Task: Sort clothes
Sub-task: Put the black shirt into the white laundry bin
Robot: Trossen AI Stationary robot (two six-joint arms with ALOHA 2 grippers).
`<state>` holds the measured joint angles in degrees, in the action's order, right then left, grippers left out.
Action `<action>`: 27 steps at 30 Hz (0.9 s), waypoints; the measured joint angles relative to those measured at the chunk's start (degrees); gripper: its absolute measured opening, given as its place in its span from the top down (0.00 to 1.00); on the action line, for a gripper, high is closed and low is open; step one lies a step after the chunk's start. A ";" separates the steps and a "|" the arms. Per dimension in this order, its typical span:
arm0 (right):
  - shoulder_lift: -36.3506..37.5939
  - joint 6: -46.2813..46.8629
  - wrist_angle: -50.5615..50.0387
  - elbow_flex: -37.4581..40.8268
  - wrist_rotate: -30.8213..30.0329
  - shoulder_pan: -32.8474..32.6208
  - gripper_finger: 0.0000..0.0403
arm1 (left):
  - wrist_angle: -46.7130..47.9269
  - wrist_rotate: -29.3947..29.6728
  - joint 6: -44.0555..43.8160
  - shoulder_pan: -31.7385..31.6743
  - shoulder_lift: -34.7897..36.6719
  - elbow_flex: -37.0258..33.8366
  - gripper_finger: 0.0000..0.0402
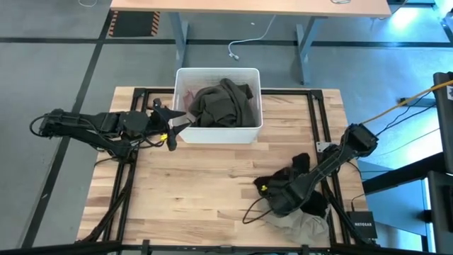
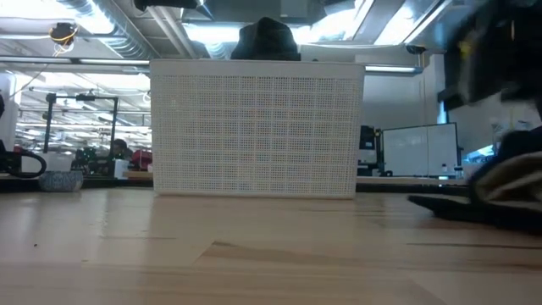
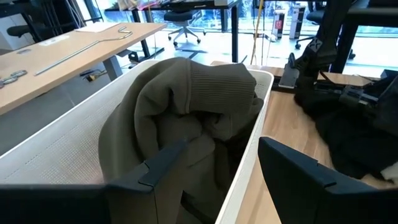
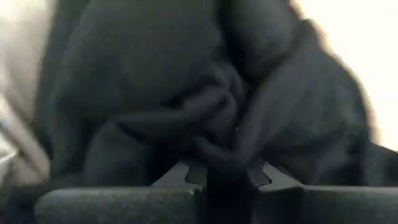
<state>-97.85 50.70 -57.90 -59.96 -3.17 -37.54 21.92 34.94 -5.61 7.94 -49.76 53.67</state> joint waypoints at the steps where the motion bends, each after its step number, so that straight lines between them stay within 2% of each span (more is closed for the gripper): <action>1: 0.30 -0.09 -2.38 -1.97 -1.75 0.07 0.91 | -0.03 0.00 0.00 0.01 0.00 0.00 0.52; 7: 3.48 -6.24 -8.06 -16.35 -13.00 0.11 0.91 | -0.29 0.00 0.00 0.00 0.00 0.00 0.52; 15: 4.68 -21.21 -7.58 -33.94 -35.45 0.61 0.91 | -0.24 0.00 0.00 0.00 0.00 0.00 0.52; 18: 4.77 -27.89 -5.96 -39.73 -43.46 2.17 0.91 | -0.27 0.00 0.00 0.00 0.00 0.00 0.52; 23: 4.75 -40.14 -1.87 -48.55 -53.15 7.16 0.91 | -0.29 0.00 0.00 0.00 0.00 0.00 0.52; 27: 4.79 -52.55 7.09 -55.12 -60.19 13.07 0.91 | -0.29 0.00 0.00 0.00 0.00 0.00 0.52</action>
<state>-93.06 -1.85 -50.81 -115.08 -63.36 -24.47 21.63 34.94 -5.61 7.94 -49.76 53.67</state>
